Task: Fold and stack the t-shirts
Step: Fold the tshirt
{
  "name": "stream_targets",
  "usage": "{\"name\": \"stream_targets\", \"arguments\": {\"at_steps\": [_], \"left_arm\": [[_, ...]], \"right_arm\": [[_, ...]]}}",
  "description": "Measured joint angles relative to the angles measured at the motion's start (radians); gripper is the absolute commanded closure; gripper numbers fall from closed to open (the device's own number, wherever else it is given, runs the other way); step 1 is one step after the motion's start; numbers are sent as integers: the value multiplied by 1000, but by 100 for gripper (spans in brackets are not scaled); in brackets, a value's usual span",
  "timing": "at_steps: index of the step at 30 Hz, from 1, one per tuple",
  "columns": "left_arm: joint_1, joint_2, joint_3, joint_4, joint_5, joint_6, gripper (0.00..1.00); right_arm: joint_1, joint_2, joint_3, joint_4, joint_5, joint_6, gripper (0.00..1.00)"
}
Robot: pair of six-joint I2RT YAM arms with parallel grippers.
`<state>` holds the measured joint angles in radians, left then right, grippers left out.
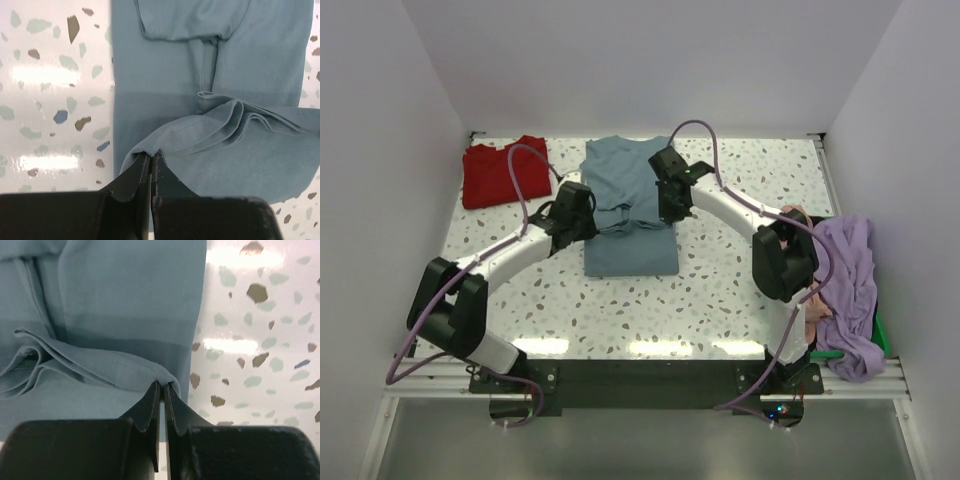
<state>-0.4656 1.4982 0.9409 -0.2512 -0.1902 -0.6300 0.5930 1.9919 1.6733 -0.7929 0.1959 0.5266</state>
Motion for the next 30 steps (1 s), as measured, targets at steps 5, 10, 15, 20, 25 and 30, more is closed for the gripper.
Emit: {"name": "stream_targets", "arguments": {"at_steps": [5,10,15,20,25,30], "left_arm": [[39,77,55,41,21,24,100],[71,169,69,82,70,26,100],[106,237,69,95,108,25,100],[112,264,94,111,123,26,100],[117,275,117,122,134,25,100],[138,285,129,131,143,25,100]], "right_arm": [[-38,69,99,-5,-3,-31,100],[-59,125,145,-8,-6,-51,100],[-70,178,172,-14,-8,-63,100],[-74,206,196,-23,-9,-68,100],[-79,214,226,-24,-8,-69,100],[-84,214,237,-25,-9,-71,100]]}}
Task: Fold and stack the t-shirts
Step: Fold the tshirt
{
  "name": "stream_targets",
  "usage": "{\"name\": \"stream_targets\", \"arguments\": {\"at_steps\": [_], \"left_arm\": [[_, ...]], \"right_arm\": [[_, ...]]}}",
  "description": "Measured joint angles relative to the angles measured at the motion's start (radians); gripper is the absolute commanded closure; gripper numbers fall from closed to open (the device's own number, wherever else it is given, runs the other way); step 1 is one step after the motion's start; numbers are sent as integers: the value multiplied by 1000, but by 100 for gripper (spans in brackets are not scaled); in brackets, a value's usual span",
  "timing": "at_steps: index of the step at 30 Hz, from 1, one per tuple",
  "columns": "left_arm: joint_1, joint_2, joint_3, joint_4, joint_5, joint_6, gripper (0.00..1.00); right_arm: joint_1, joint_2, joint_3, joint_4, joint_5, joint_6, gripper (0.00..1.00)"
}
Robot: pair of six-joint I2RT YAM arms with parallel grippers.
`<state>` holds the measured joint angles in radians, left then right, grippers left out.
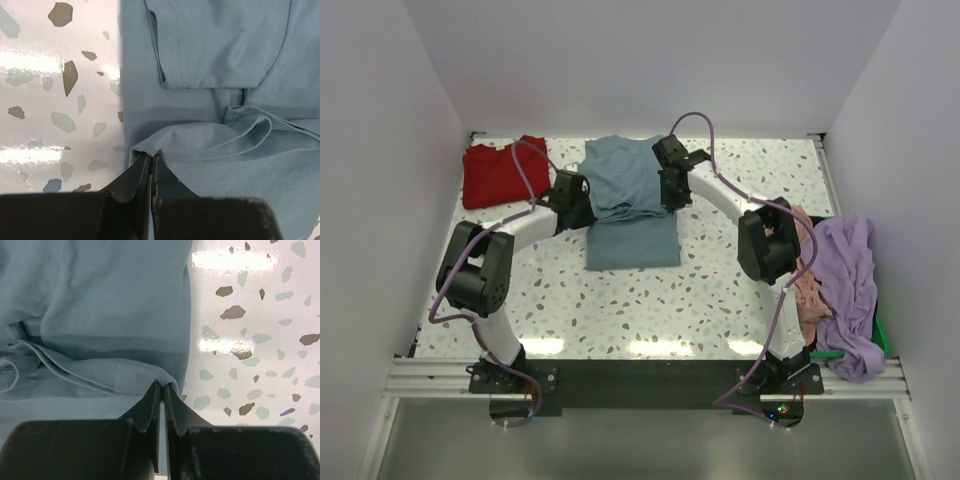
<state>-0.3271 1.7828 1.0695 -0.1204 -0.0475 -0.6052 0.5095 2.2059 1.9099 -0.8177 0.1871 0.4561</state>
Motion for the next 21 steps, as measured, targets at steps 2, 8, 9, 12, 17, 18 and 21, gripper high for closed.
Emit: {"name": "stream_targets", "arguments": {"at_steps": [2,8,9,12,17,18,21], "left_arm": [[7,12,10,2,7,0,99],[35,50,38,3,26,-5,29],[41,50,39,3,25,-6,18],[55,39,42,2,17,-8,13],[58,-35,40,0,21,5,14],[58,-58,36,3,25,8,16],[58,-139,-13,30,44,23,19]], "right_arm": [[-2,1,10,-3,0,-2,100],[-11,25,59,-13,0,-6,55],[-14,26,66,-17,0,-10,48],[-22,26,88,-37,1,-20,40],[-27,12,95,-43,-3,-30,39],[-27,0,84,-40,-8,-30,39],[-27,-57,25,-39,-33,-30,39]]}}
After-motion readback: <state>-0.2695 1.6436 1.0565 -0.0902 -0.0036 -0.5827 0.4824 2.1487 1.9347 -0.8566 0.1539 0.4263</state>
